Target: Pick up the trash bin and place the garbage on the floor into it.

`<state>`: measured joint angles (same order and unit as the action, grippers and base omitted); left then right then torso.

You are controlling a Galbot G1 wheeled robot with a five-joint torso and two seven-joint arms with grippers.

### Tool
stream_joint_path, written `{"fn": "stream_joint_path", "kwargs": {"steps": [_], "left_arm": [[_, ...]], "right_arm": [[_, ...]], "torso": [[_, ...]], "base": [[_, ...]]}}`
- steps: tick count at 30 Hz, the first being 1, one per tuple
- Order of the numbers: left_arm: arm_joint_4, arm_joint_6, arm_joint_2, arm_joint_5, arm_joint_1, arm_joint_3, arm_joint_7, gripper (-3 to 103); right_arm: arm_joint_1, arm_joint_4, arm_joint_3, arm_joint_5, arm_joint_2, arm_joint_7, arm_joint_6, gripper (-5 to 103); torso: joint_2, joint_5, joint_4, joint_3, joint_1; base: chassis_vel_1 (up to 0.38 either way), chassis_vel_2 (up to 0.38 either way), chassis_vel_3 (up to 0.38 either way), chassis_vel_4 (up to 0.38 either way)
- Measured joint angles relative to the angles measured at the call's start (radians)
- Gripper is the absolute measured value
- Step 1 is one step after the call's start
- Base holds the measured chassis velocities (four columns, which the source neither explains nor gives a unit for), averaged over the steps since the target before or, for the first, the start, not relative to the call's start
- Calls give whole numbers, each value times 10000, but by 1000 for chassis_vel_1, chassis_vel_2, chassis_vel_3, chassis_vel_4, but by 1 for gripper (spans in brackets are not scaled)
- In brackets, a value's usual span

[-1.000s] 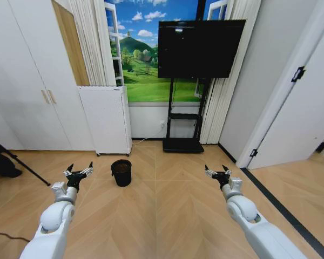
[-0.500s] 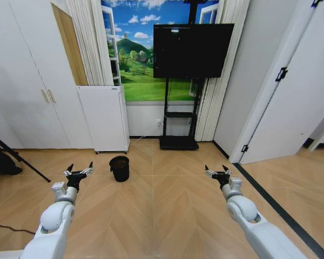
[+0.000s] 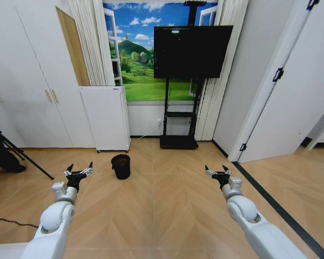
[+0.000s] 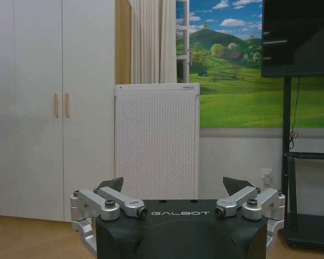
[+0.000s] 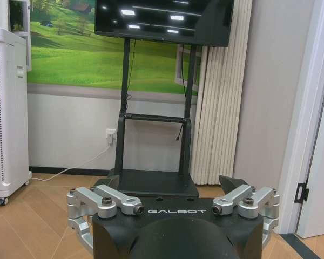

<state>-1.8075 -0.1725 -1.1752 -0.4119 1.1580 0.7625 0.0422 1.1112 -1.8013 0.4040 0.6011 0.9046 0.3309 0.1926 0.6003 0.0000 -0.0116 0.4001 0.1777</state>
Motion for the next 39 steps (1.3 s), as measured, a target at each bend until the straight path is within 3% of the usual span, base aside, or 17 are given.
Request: {"fn": "stream_joint_path", "kwargs": {"steps": [39], "left_arm": [[0,0,0,0,-1,0,0,100]], "right_arm": [[0,0,0,0,0,0,0,100]], "torso": [[-3,0,1,2,5]], "base": [[6,-4,-5,4]]}}
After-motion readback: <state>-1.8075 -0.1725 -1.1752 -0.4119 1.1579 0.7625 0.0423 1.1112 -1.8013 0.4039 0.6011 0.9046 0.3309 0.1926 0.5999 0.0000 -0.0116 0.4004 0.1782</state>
